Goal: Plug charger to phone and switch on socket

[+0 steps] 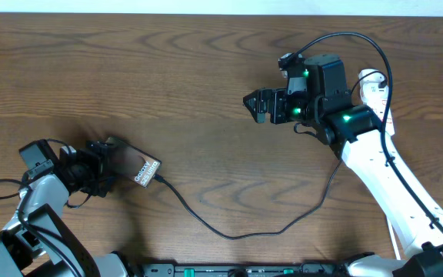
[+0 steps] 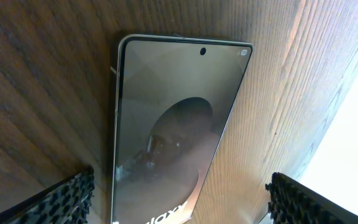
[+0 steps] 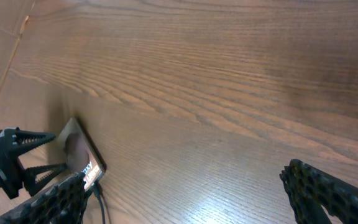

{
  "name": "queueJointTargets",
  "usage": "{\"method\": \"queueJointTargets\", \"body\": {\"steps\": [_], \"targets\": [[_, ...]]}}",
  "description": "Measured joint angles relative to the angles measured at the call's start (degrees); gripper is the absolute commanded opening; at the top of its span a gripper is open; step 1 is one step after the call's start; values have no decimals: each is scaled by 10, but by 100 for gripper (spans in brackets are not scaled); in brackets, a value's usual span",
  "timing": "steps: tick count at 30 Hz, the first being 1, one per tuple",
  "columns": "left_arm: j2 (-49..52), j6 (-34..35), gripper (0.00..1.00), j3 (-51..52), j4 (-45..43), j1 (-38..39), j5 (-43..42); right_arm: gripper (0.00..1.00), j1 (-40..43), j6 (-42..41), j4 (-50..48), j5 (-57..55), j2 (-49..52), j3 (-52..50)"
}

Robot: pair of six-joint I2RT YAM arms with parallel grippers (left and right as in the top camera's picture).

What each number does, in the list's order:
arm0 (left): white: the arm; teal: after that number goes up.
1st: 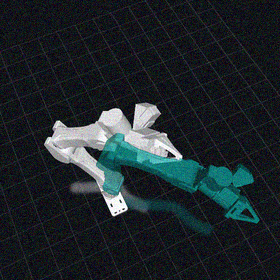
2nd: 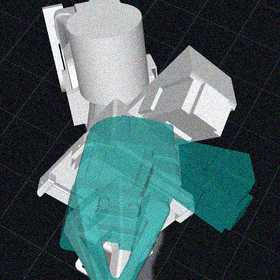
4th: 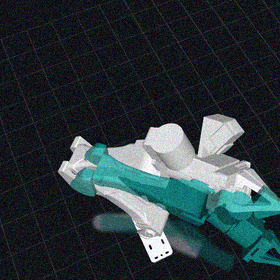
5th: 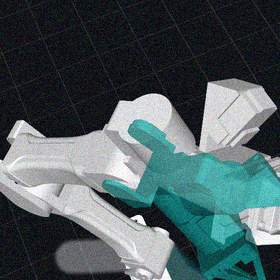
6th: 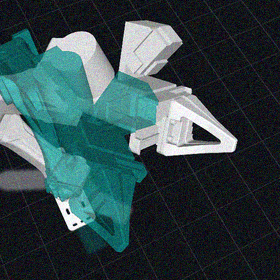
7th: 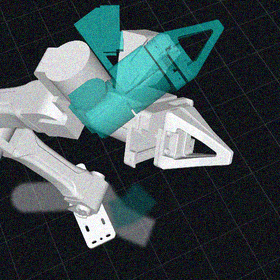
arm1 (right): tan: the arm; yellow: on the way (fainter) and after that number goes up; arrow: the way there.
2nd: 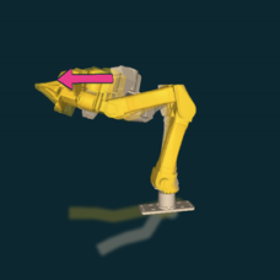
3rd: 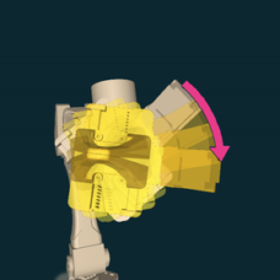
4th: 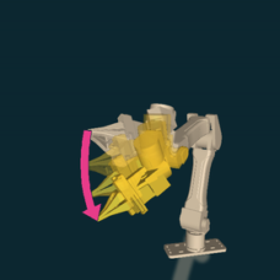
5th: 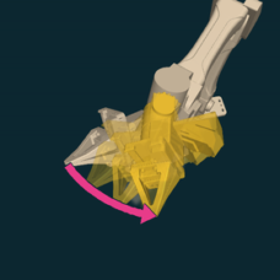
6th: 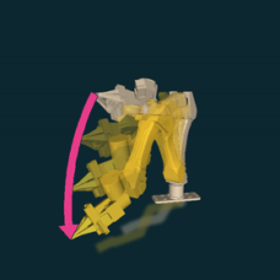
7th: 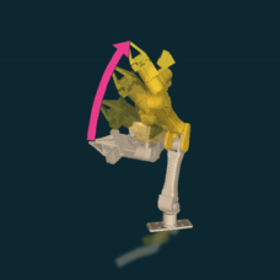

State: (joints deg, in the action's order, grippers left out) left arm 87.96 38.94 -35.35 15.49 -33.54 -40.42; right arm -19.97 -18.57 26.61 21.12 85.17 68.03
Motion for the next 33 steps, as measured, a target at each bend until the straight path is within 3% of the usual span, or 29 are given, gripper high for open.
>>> {"method": "queueJointTargets", "body": {"steps": [13,23,27,33], "targets": [[-34,-46,93,9,26,0,16,99,0,4,4,-9,0,0],[-200,-183,93,19,53,10,7,99,0,4,13,-32,0,0],[-259,-217,93,-39,89,64,17,99,0,4,13,-35,0,0],[-260,-248,93,-176,195,205,116,99,0,4,17,-38,0,0]]}}
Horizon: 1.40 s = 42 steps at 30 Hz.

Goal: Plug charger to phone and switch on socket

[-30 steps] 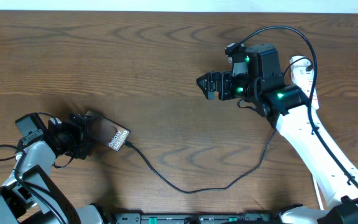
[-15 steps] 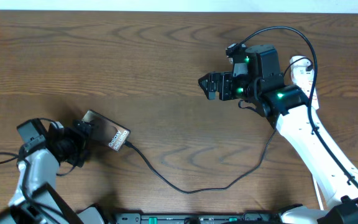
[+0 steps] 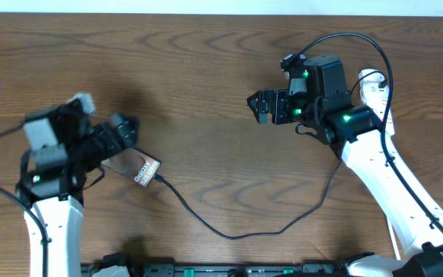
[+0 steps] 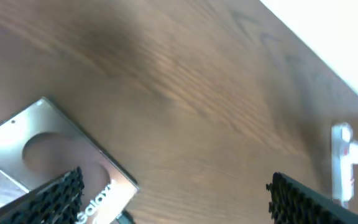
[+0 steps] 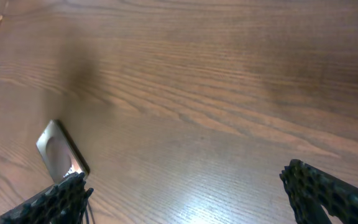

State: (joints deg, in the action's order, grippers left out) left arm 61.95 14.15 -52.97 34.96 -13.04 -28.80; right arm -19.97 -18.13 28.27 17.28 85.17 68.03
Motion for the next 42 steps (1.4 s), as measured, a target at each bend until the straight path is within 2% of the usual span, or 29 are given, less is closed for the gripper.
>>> {"method": "queueJointTargets", "body": {"steps": [6,12,17,23,26,33,42], "targets": [[30,-10,93,-127,82,141,160,99,0,2,5,-2,0,0],[62,-7,93,-196,111,227,305,99,0,4,7,-2,0,0],[73,-7,93,-201,105,255,351,99,0,4,11,-2,0,0],[75,-7,93,-201,100,271,367,99,2,4,16,-2,0,1],[75,-7,93,-201,100,272,369,99,19,4,50,4,0,16],[75,3,93,-201,100,272,369,99,138,57,199,28,1,160],[75,30,94,-201,98,272,371,99,401,173,365,77,20,359]]}}
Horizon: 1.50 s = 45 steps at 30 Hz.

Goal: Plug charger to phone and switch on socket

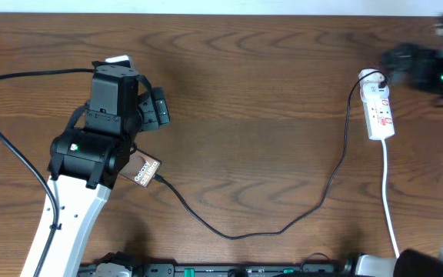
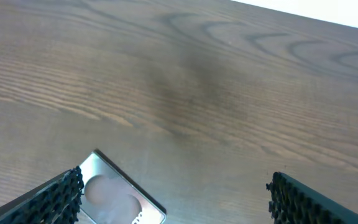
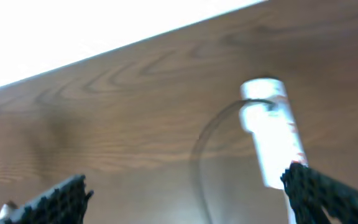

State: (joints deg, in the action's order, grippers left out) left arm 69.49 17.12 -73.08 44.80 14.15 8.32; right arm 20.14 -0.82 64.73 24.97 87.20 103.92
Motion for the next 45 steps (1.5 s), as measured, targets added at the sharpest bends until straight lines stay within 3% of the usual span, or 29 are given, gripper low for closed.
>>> {"method": "queueJointTargets", "body": {"steps": [9,15,21,36,45], "targets": [[0,7,94,0,0,0,0,99,172,132,78,164,178,56],[0,7,94,0,0,0,0,99,183,235,94,218,308,54],[0,7,93,0,0,0,0,99,180,288,60,235,362,54],[0,7,93,0,13,0,0,99,116,297,-27,215,414,54],[0,7,93,0,13,0,0,99,106,238,-59,141,416,54]]}}
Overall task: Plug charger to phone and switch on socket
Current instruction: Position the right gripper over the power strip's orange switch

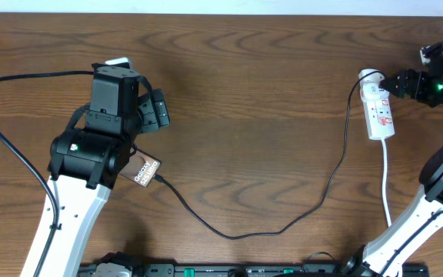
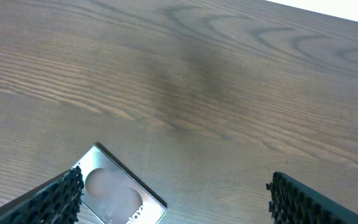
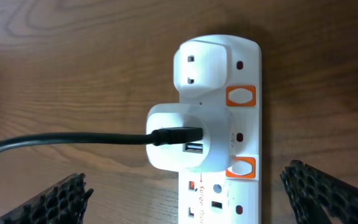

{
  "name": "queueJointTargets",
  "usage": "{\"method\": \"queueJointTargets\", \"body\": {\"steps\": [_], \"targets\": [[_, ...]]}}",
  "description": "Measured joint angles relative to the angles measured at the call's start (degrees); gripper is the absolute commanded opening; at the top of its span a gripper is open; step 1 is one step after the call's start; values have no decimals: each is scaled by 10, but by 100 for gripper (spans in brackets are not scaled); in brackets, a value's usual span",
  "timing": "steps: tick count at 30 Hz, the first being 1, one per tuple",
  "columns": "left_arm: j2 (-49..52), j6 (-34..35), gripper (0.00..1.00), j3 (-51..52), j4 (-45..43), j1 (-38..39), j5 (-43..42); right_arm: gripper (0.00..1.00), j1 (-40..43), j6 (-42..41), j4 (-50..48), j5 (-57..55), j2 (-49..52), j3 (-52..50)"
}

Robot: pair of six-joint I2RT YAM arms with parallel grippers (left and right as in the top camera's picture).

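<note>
The phone lies face up at the table's left, its shiny screen low in the left wrist view. A black cable runs from the phone's edge across the table to a white charger plugged into the white power strip. Orange switches sit beside the strip's sockets. My left gripper hangs open above and beyond the phone, holding nothing. My right gripper is open close over the strip's far end, its fingers straddling the strip.
The strip's own white lead runs down the right side towards the front edge. The black cable loops across the table's middle front. The wooden table's far edge is just beyond the strip.
My right gripper, blurred at the frame's right edge and far from the strip, now sits close over the strip's charger end. The left arm, phone and cable are unchanged.
First my left gripper lay low, open around the phone, and my right hung open over mid-table. Then the left was lifted off the phone, later higher and further back. The right arm went from mid-table to the far right and is now over the power strip.
</note>
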State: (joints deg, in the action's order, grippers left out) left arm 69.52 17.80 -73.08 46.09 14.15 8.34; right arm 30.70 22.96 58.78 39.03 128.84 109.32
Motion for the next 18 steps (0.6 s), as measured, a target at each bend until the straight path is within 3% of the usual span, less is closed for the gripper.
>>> {"method": "queueJointTargets", "body": {"steps": [18], "targets": [[2,0,94,0,0,0,0,99,-34,-15,3,-18,40,0]]}}
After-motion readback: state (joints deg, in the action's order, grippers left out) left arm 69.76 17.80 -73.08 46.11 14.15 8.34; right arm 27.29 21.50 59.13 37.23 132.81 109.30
